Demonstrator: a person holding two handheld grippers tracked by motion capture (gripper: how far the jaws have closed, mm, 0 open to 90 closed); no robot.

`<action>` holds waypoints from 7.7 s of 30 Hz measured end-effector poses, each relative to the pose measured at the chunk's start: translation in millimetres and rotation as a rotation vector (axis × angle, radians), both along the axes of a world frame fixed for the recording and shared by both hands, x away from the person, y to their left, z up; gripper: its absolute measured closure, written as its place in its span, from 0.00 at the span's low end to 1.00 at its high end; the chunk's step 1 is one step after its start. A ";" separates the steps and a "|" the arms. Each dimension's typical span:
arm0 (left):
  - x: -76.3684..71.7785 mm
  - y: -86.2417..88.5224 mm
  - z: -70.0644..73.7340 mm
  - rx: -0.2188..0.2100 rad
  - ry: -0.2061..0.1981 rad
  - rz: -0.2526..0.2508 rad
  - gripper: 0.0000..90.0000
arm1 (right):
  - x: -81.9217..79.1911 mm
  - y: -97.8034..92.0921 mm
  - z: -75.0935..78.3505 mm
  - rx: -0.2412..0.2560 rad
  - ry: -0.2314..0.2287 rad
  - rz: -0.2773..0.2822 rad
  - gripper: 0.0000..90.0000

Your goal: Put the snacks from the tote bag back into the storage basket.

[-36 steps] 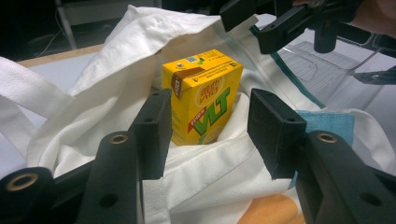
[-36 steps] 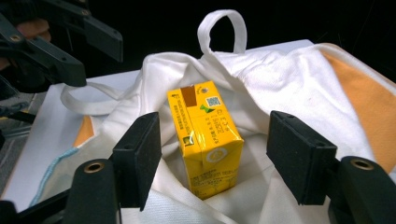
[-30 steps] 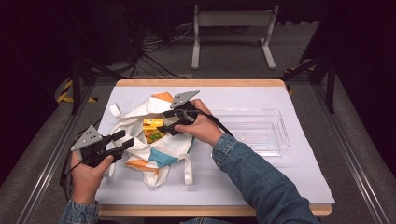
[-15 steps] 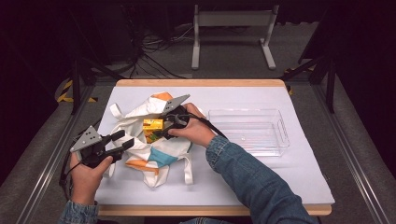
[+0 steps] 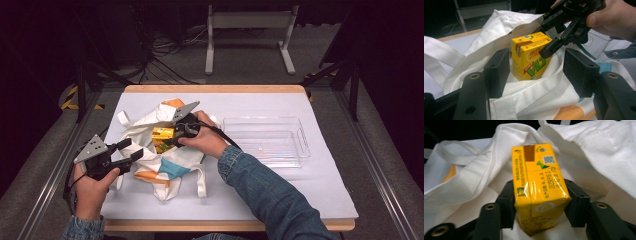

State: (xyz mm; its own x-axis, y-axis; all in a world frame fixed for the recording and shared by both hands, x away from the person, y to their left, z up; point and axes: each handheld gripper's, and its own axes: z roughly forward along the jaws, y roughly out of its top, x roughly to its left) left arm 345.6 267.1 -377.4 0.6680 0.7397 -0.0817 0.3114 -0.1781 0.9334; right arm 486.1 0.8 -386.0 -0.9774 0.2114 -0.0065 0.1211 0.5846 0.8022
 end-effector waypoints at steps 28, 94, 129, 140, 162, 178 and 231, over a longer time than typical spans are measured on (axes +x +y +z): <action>-2.8 6.6 4.1 -0.047 -0.034 0.075 0.21 | -10.9 -18.8 61.9 0.069 -0.074 0.042 0.57; -4.7 7.1 1.6 -0.013 -0.053 0.030 0.00 | -43.2 -202.8 132.9 0.139 -0.142 -0.044 0.57; -3.9 4.6 0.0 -0.004 -0.050 0.015 0.00 | -34.6 -250.1 80.7 0.118 -0.133 -0.044 0.57; -3.3 4.5 -0.9 0.000 -0.045 0.013 0.00 | -36.2 -249.8 57.1 0.114 -0.104 -0.030 0.57; -2.9 4.9 -2.1 -0.007 -0.038 0.013 0.00 | -43.1 -243.3 27.7 0.064 -0.065 0.002 0.57; -3.3 5.3 -2.1 -0.010 -0.038 0.013 0.00 | -43.9 -239.1 17.3 0.032 -0.030 0.035 0.57; -3.7 5.0 -4.1 -0.008 -0.023 0.005 0.00 | -109.0 -308.3 73.6 0.170 -0.127 -0.390 0.28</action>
State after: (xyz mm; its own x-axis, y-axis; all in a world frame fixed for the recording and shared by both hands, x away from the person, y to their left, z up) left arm 341.9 272.1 -381.5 0.6661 0.7424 -0.0719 0.2904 -0.1694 0.9418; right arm 377.1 -307.5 -312.4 -0.8182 0.5724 -0.0544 0.2010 0.3734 0.9056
